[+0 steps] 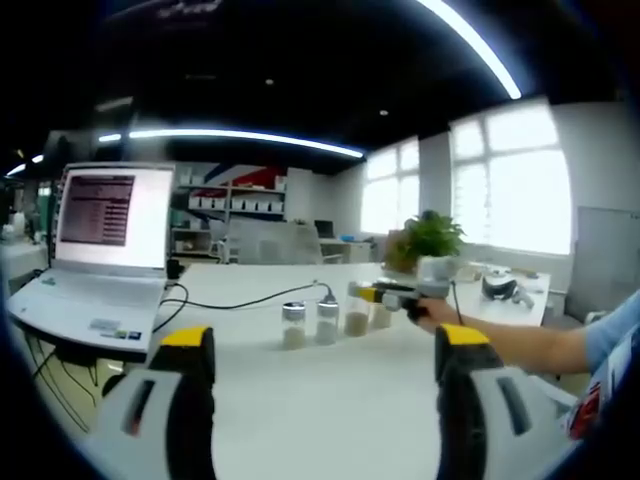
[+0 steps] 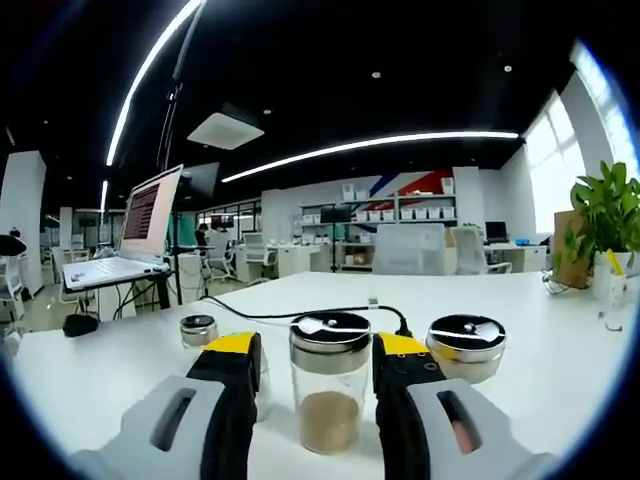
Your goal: Rotate the seasoning bottle until the label or dispensing opening points toward the visible target arrow and the bottle remains upright within the marked orientation range
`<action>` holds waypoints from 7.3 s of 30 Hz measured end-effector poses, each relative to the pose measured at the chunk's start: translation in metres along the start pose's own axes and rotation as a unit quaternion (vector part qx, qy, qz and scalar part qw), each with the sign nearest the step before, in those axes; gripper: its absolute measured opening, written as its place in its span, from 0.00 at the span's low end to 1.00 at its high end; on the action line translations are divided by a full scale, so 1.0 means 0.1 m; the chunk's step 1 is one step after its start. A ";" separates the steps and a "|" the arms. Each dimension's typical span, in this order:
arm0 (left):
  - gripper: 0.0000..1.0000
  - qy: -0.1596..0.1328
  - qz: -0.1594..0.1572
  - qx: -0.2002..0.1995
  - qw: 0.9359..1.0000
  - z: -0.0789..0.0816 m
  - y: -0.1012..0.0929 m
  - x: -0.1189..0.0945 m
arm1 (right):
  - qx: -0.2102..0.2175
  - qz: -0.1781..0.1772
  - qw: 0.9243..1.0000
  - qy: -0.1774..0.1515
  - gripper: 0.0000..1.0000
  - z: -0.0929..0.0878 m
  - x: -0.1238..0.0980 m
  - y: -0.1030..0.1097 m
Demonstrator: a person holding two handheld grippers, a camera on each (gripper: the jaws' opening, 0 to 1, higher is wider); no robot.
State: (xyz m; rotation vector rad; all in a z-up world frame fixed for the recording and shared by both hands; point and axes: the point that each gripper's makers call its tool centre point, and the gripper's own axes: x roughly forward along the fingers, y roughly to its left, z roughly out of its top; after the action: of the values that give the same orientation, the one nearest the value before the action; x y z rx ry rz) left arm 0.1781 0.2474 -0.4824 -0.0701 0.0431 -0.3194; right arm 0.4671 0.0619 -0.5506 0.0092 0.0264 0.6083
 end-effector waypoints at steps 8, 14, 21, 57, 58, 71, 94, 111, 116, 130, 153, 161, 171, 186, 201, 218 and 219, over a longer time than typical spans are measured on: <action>0.96 -0.002 0.005 -0.002 1.000 0.02 0.05 0.00 | -0.007 -0.022 1.000 0.003 0.39 -0.05 0.10 -0.11; 0.96 -0.005 0.005 -0.002 1.000 0.03 0.06 -0.01 | -0.010 -0.015 1.000 -0.001 0.36 -0.05 0.15 -0.09; 0.96 -0.005 0.004 -0.003 1.000 0.02 0.07 0.00 | -0.025 -0.016 1.000 -0.002 0.36 -0.06 0.18 -0.11; 0.91 -0.011 -0.015 0.011 1.000 0.03 -0.03 0.05 | -0.011 -0.021 0.999 -0.022 0.34 -0.05 0.14 -0.13; 0.91 -0.010 -0.015 0.011 1.000 0.03 -0.03 0.05 | -0.013 -0.020 0.999 -0.022 0.34 -0.04 0.14 -0.12; 0.91 -0.008 -0.012 0.005 1.000 0.02 0.03 0.06 | -0.029 0.017 0.999 -0.030 0.33 0.08 -0.10 0.03; 0.91 -0.001 -0.013 0.006 1.000 0.01 0.02 0.03 | -0.022 0.092 0.994 -0.052 0.33 0.29 -0.95 0.58; 0.91 0.004 -0.017 0.006 1.000 -0.02 -0.04 0.04 | -0.023 0.122 0.990 -0.063 0.33 0.18 -1.48 0.83; 0.91 0.005 -0.015 0.006 1.000 -0.01 -0.03 0.04 | -0.011 0.127 0.990 -0.059 0.33 0.12 -1.50 0.88; 0.91 0.009 -0.017 0.007 1.000 -0.04 -0.02 0.06 | 0.006 0.131 0.990 -0.042 0.34 -0.08 -1.54 0.88; 0.91 0.009 -0.034 -0.002 0.999 -0.04 -0.09 0.05 | -0.017 0.142 0.989 -0.031 0.36 -0.07 -1.52 0.92; 0.91 0.010 -0.033 -0.003 0.999 -0.05 -0.07 0.05 | -0.028 0.174 0.983 -0.047 0.38 -0.01 -1.54 0.94; 0.91 0.014 -0.033 -0.005 0.999 -0.07 -0.05 0.06 | -0.011 0.259 0.966 -0.004 0.68 -0.07 -1.51 0.93; 0.91 0.017 -0.040 -0.008 0.999 -0.08 -0.07 0.07 | -0.008 0.475 0.879 0.045 0.81 -0.36 -1.53 1.08; 0.92 0.013 -0.053 -0.007 0.998 -0.07 -0.14 0.08 | -0.026 0.547 0.835 0.048 0.64 -0.46 -1.49 1.19; 0.92 0.018 -0.062 -0.018 0.998 -0.11 -0.12 0.11 | -0.096 0.525 0.842 0.076 0.42 -0.67 -1.44 1.17; 0.92 0.017 -0.065 -0.020 0.998 -0.11 -0.14 0.11 | -0.094 0.524 0.843 0.076 0.42 -0.67 -1.43 1.17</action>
State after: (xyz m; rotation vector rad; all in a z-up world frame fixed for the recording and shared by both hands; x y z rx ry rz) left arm 0.1836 0.2302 -0.4922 -0.1068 0.0788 -0.4492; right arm 0.2810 0.0759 -0.6127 -0.2315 0.1202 1.7147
